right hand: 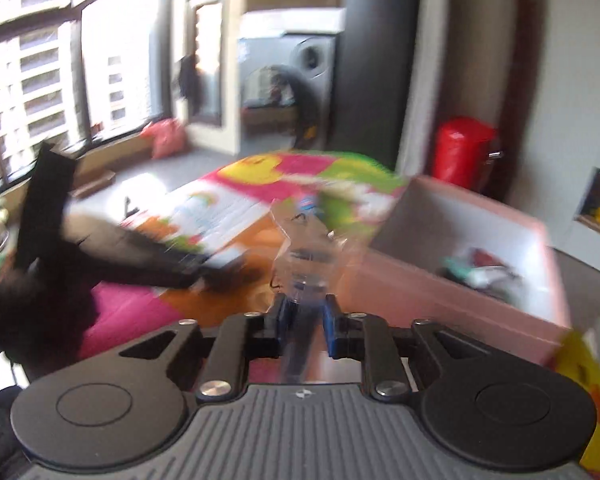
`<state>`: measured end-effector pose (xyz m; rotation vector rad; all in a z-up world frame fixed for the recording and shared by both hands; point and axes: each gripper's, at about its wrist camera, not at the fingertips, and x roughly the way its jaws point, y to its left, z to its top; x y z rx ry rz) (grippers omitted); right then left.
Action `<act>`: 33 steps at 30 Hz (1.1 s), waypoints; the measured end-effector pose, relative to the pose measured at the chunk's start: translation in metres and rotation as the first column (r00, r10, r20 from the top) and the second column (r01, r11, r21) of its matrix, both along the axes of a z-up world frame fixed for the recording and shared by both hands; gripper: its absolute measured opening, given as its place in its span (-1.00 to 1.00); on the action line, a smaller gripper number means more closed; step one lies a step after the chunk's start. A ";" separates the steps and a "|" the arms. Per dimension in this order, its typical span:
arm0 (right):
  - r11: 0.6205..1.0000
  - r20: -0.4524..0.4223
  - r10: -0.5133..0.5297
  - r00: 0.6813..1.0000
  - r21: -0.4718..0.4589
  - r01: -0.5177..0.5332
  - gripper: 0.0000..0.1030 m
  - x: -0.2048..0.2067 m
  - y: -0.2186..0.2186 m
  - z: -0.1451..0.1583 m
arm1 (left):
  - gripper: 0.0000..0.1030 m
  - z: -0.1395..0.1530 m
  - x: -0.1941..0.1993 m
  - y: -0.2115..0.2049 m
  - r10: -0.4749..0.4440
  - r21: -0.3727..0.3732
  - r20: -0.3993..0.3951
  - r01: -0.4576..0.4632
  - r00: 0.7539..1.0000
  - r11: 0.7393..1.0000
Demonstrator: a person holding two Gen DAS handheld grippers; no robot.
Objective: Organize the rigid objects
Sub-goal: 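Carry the plastic bag with the right tool into the pink box while the left drops the adapter there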
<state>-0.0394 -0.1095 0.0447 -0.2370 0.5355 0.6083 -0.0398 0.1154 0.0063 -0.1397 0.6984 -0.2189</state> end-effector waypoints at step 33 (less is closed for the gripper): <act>0.995 -0.129 -0.092 0.987 0.034 0.097 -0.44 0.028 0.006 -0.023 | -0.52 -0.006 -0.019 -0.022 0.001 0.076 0.065 -0.006 0.998 0.997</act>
